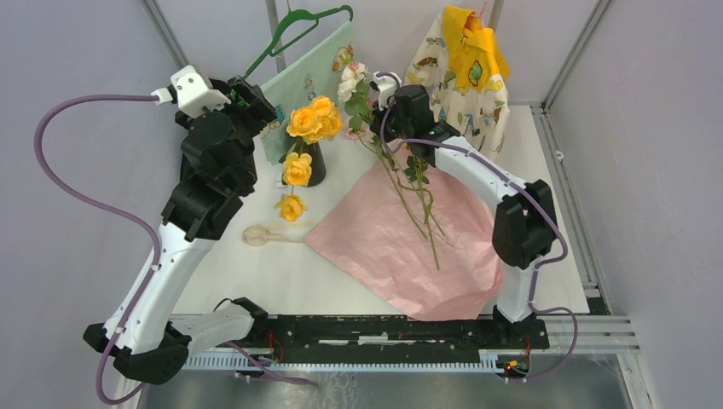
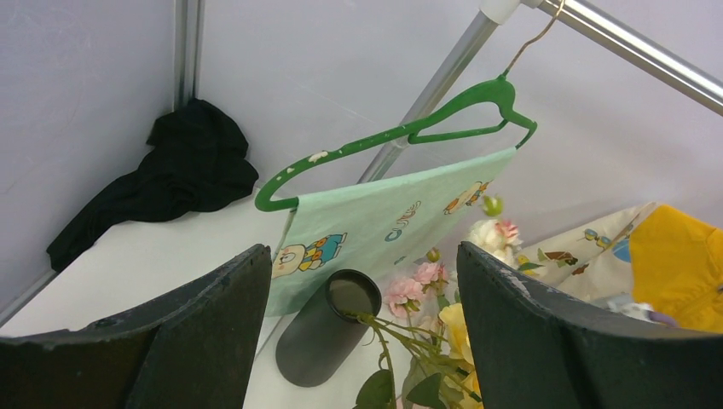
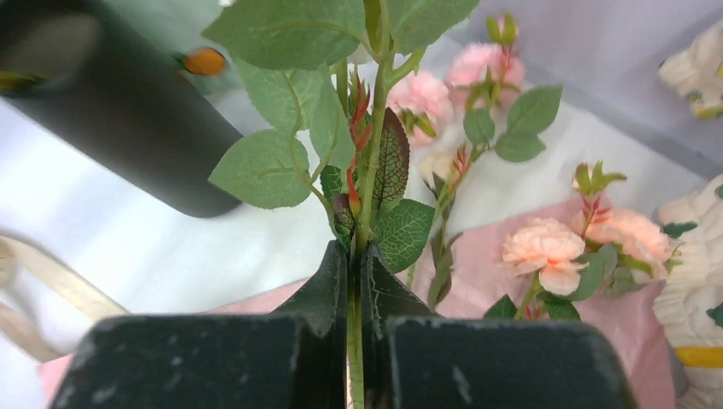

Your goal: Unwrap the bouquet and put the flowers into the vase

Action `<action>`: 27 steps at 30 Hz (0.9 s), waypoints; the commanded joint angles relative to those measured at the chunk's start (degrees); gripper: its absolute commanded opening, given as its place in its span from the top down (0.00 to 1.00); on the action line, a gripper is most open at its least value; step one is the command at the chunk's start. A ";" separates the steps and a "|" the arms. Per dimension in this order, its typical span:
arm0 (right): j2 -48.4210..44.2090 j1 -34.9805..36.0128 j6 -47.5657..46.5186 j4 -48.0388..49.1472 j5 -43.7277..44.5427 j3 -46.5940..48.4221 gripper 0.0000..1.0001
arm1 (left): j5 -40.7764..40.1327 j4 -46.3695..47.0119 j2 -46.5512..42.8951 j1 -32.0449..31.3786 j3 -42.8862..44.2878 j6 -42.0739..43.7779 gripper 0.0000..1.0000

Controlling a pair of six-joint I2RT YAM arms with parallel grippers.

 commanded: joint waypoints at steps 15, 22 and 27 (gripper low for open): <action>-19.10 -0.22 24.21 79.14 -17.89 -18.75 1.00 | -2.21 0.59 -2.99 -0.03 -0.32 -3.27 0.14; -3.21 -0.39 34.55 88.12 -14.09 3.62 1.00 | -4.41 -0.60 -4.50 -0.08 -0.73 -3.17 0.14; 10.32 -0.38 37.74 81.97 -9.86 27.33 1.00 | -6.42 -0.38 -5.64 -0.07 -1.89 -2.42 0.14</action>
